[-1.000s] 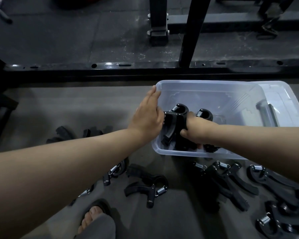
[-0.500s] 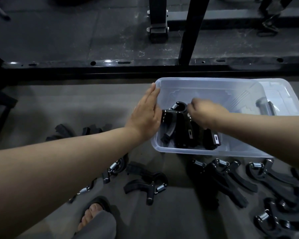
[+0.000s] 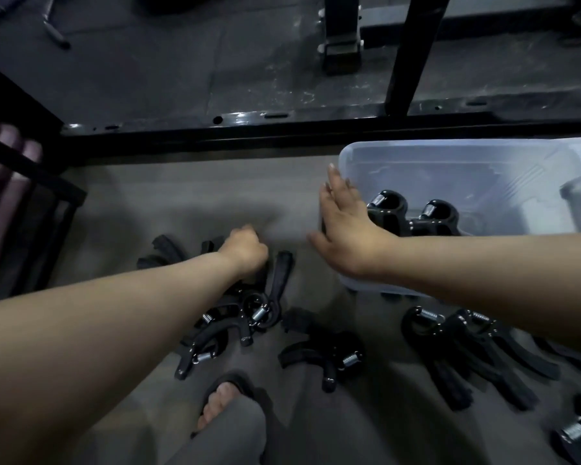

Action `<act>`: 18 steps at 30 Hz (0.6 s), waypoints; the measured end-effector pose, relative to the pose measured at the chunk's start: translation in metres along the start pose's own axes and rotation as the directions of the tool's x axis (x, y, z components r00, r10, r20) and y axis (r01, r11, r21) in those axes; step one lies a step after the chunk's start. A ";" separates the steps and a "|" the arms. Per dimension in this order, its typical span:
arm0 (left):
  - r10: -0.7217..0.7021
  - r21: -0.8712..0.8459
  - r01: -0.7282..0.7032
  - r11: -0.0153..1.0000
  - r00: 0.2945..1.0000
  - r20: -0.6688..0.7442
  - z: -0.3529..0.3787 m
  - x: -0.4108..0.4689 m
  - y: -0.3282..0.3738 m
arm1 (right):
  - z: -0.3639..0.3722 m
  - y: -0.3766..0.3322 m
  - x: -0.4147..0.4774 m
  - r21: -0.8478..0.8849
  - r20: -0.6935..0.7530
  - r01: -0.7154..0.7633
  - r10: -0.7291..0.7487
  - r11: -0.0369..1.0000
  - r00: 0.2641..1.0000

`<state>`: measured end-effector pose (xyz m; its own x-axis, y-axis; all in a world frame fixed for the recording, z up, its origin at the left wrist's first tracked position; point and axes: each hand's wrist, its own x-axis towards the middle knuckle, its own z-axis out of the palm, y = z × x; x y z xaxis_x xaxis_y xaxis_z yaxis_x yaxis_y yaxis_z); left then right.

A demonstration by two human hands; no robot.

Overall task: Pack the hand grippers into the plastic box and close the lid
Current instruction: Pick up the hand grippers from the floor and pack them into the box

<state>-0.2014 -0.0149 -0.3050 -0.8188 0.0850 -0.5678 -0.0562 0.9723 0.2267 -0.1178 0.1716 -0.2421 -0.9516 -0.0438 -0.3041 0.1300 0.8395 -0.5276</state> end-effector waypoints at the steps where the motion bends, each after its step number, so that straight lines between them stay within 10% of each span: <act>1: 0.018 0.071 -0.021 0.997 0.999 0.035 0.000 -0.001 -0.004 | 0.006 0.000 -0.001 -0.018 -0.006 0.008 -0.008 1.000 1.000; 18: 0.015 0.310 -0.100 0.945 0.964 0.265 0.025 -0.010 -0.009 | 0.010 0.003 -0.008 0.010 -0.045 0.050 -0.049 0.999 0.998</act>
<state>-0.1785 -0.0195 -0.3210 -0.6386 0.1546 -0.7538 0.2063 0.9782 0.0259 -0.1074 0.1687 -0.2489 -0.9684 -0.0609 -0.2421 0.0852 0.8310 -0.5497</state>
